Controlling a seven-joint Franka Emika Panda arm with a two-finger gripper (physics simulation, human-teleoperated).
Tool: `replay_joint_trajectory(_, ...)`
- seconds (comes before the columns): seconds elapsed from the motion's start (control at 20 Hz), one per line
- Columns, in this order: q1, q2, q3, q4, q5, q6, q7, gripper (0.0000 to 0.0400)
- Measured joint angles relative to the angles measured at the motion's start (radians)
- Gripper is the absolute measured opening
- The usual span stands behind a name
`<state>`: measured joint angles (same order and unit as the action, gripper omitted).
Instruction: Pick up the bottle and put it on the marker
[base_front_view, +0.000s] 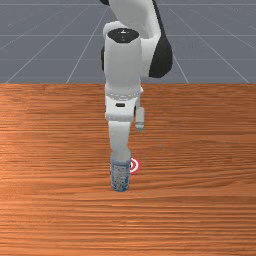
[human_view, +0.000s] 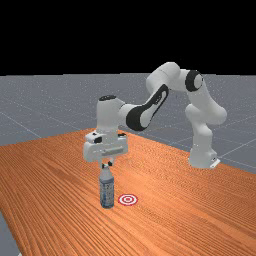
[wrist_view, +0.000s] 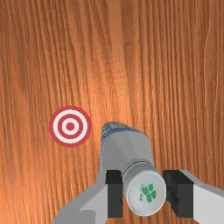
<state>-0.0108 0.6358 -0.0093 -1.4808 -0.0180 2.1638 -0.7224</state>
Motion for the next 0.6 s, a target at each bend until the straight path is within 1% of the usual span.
replay_joint_trajectory(0.1,-0.001,-0.002,0.0,0.0,0.0,-0.004,0.0,0.0143)
replay_joint_trajectory(0.15,-0.001,0.01,0.0,0.025,0.0,-0.049,0.0,0.0143)
replay_joint_trajectory(0.2,-0.001,-0.003,0.0,0.008,0.0,-0.064,0.0,0.0142)
replay_joint_trajectory(0.25,-0.001,-0.039,-0.001,-0.054,-0.001,-0.024,0.0,0.0142)
replay_joint_trajectory(0.35,-0.001,-0.089,-0.001,-0.138,-0.001,0.002,0.001,0.0143)
replay_joint_trajectory(0.45,-0.001,-0.138,-0.002,-0.227,-0.002,0.095,0.004,0.0143)
replay_joint_trajectory(0.5,-0.009,-0.125,0.007,-0.195,0.017,0.044,-0.011,0.0143)
replay_joint_trajectory(0.55,-0.001,-0.135,-0.001,-0.215,0.0,0.073,0.003,0.0142)
replay_joint_trajectory(0.6,-0.001,-0.138,-0.001,-0.218,0.0,0.07,0.003,0.0142)
